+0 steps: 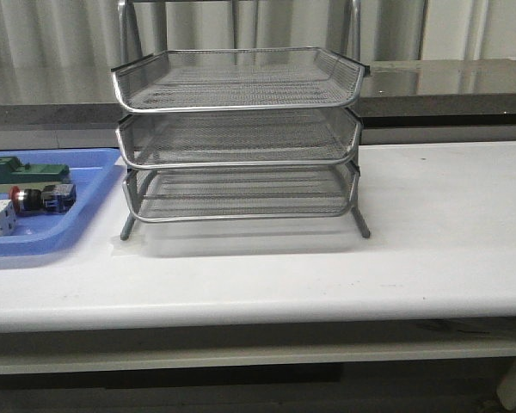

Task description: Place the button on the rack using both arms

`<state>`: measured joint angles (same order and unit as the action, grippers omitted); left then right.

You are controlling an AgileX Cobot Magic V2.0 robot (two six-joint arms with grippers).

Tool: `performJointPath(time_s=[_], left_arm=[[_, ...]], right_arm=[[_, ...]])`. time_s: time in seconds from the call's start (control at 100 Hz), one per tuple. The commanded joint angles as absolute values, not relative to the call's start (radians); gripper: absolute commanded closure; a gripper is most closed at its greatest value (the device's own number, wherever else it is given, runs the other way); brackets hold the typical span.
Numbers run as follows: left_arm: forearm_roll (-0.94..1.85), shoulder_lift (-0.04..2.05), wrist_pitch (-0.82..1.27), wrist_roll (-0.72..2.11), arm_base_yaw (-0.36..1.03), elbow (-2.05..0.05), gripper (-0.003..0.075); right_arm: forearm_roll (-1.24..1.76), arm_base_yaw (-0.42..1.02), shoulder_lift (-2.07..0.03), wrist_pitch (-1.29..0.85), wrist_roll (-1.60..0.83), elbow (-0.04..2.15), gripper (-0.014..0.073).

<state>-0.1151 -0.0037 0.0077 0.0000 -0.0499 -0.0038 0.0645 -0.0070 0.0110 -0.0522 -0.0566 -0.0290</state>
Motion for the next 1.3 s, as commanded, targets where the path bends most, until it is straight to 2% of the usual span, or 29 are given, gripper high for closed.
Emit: performJointPath(time_s=[0.0, 0.16, 0.39, 0.84, 1.19, 1.29], left_arm=[[-0.107, -0.036, -0.08, -0.009, -0.052, 0.053, 0.0741], [-0.107, -0.036, -0.08, -0.009, -0.052, 0.053, 0.0741], [-0.107, -0.036, -0.08, -0.009, -0.052, 0.053, 0.0741], [-0.107, -0.036, -0.08, -0.009, -0.052, 0.053, 0.0741], [-0.107, -0.036, -0.08, -0.009, -0.052, 0.053, 0.0741], [-0.107, -0.036, -0.08, -0.009, -0.052, 0.053, 0.0741]], right_arm=[[0.062, -0.009, 0.026, 0.081, -0.056, -0.008, 0.0654], [0.076, -0.009, 0.024, 0.064, -0.051, 0.06, 0.0654], [0.117, -0.009, -0.046, -0.213, -0.05, 0.292, 0.0654], [0.332, -0.009, -0.611, -0.61, -0.05, 0.701, 0.0654], [0.565, -0.009, -0.93, -0.606, -0.051, 0.772, 0.0654], [0.604, -0.009, -0.988, -0.575, -0.053, 0.772, 0.0624]])
